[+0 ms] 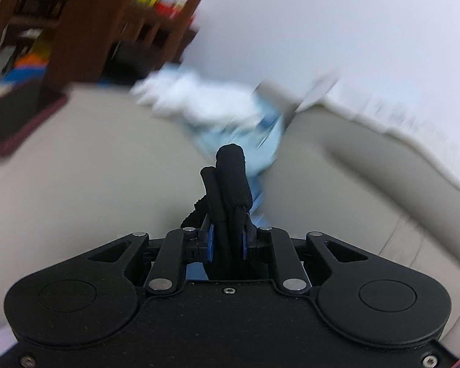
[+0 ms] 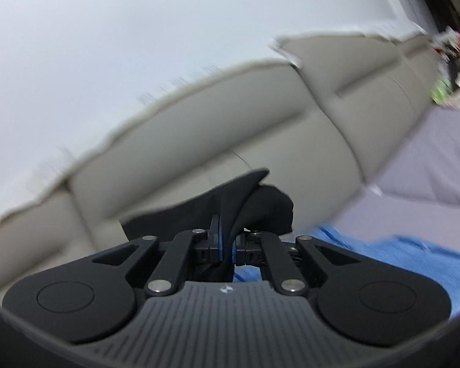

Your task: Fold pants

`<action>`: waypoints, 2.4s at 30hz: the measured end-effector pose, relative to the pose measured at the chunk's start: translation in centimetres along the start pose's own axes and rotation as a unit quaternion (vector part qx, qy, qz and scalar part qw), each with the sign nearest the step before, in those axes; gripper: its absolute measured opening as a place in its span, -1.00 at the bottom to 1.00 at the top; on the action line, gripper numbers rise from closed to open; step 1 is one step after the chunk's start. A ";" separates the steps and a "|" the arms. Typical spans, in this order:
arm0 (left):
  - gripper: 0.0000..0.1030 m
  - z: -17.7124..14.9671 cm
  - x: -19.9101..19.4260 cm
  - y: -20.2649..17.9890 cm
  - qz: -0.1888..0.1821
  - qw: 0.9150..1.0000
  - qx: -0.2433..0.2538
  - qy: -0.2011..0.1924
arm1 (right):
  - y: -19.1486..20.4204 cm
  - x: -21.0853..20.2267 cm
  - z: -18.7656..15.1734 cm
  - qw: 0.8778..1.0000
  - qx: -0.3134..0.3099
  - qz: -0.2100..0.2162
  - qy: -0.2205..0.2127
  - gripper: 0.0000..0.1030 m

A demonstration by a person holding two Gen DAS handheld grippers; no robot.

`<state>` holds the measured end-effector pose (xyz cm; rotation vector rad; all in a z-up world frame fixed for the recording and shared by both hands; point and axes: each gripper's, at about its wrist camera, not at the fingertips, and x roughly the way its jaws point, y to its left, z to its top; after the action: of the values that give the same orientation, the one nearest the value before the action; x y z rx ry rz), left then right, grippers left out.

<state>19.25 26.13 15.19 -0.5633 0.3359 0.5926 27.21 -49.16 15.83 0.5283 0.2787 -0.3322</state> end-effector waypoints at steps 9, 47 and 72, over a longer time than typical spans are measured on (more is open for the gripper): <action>-0.70 -7.7 1.0 6.9 0.082 0.991 0.046 0.095 | -12.3 2.4 -8.6 0.984 0.033 -0.124 0.121 -0.85; -0.68 -17.7 -4.4 -0.7 -0.082 0.968 0.196 0.131 | -16.2 3.7 -9.0 0.973 0.169 -0.045 0.152 -0.73; -0.36 -15.2 -4.0 4.8 -0.219 0.957 0.108 0.159 | 24.6 -10.4 -32.8 0.840 -0.318 0.346 0.270 -0.17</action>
<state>11.14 18.77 2.94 -0.5007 0.5544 0.0321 21.39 -9.29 3.10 0.0205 0.6880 0.6277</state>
